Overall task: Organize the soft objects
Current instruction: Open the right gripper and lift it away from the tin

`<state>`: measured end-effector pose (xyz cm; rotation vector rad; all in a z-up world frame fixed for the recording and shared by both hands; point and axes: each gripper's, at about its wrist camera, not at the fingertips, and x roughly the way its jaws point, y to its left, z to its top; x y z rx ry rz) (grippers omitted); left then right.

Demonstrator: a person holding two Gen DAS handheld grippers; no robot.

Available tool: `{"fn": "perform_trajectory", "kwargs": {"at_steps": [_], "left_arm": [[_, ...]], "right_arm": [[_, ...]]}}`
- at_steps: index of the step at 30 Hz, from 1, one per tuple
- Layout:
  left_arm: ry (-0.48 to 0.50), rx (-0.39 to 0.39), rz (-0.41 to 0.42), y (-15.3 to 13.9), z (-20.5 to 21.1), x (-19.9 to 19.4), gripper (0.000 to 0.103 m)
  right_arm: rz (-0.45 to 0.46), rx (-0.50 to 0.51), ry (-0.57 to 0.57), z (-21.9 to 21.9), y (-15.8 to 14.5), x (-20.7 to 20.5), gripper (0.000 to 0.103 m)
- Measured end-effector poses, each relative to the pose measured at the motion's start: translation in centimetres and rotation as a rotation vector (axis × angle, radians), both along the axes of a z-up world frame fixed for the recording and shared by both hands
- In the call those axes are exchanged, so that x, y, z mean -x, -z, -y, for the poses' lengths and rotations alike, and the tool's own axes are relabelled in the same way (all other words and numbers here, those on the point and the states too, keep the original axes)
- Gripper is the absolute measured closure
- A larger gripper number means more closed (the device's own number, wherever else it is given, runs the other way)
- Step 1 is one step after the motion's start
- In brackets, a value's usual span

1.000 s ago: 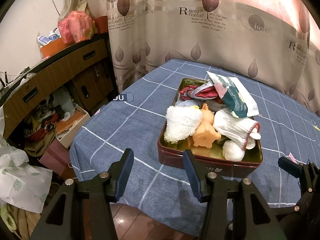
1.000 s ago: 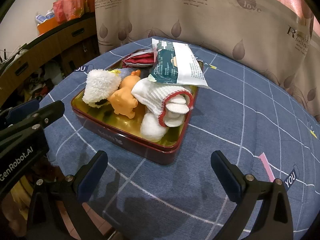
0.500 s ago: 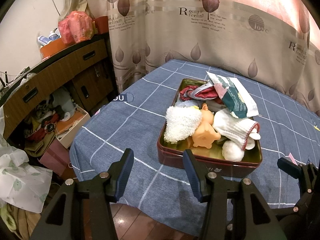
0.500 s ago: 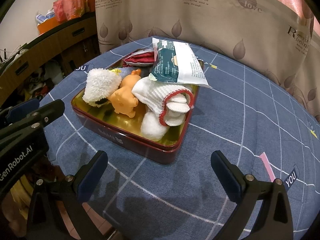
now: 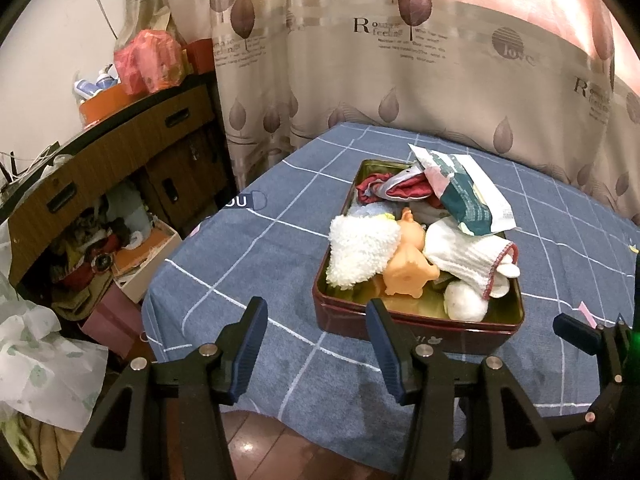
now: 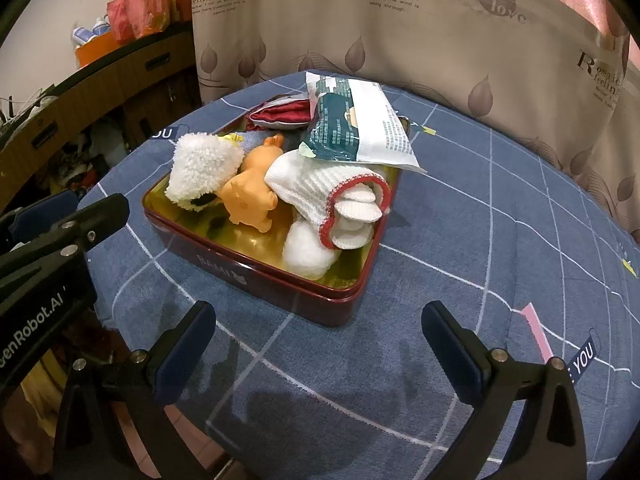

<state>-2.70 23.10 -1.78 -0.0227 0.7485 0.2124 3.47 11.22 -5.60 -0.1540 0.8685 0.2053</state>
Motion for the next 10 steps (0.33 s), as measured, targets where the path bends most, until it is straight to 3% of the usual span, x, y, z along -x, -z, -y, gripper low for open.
{"fn": "perform_trajectory", "kwargs": {"at_steps": [10], "left_arm": [[0.004, -0.004, 0.008, 0.09, -0.06, 0.07, 0.051]], "right_arm": [[-0.004, 0.000, -0.001, -0.02, 0.13, 0.01, 0.001]]}}
